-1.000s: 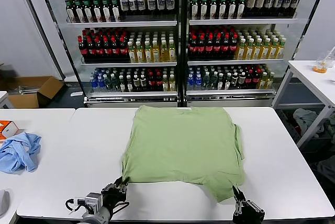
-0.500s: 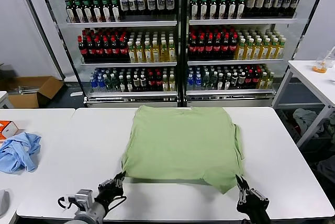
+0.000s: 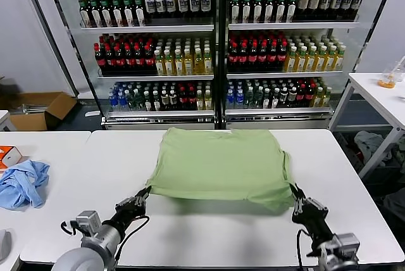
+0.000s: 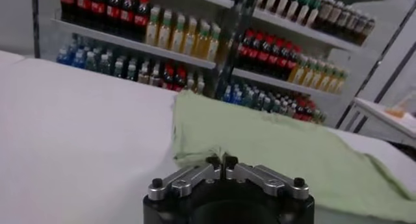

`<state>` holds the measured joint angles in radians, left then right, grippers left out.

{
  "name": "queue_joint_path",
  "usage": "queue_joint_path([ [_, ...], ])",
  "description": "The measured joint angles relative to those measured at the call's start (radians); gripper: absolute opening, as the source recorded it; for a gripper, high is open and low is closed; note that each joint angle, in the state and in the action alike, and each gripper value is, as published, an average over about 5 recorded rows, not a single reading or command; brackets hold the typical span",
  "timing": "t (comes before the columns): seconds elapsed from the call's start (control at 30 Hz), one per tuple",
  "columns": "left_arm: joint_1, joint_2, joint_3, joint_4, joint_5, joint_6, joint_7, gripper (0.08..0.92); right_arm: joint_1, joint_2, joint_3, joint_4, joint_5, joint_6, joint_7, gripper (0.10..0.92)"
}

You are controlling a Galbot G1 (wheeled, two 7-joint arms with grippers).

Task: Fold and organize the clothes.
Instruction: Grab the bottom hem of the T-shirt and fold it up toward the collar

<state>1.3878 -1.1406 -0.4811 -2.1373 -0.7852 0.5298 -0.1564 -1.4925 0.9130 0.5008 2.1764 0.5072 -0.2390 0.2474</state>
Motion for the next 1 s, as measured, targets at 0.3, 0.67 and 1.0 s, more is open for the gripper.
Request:
queue_joint_path([
  [0.3, -0.152, 0.006, 0.086, 0.129, -0.009, -0.024, -0.004, 0.112, 0.204, -0.037, -0.097, -0.158, 0.010, -0.010, -0.016, 0.105],
  [0.67, -0.330, -0.015, 0.176, 0.323, 0.006, -0.065, -0.017, 0.102, 0.341, -0.036, -0.198, -0.287, -0.013, -0.027, -0.033, 0.105],
  [1.0, -0.433, -0.040, 0.230, 0.460, 0.048, -0.097, -0.024, 0.096, 0.371, -0.015, -0.245, -0.335, -0.045, -0.037, -0.038, 0.105],
])
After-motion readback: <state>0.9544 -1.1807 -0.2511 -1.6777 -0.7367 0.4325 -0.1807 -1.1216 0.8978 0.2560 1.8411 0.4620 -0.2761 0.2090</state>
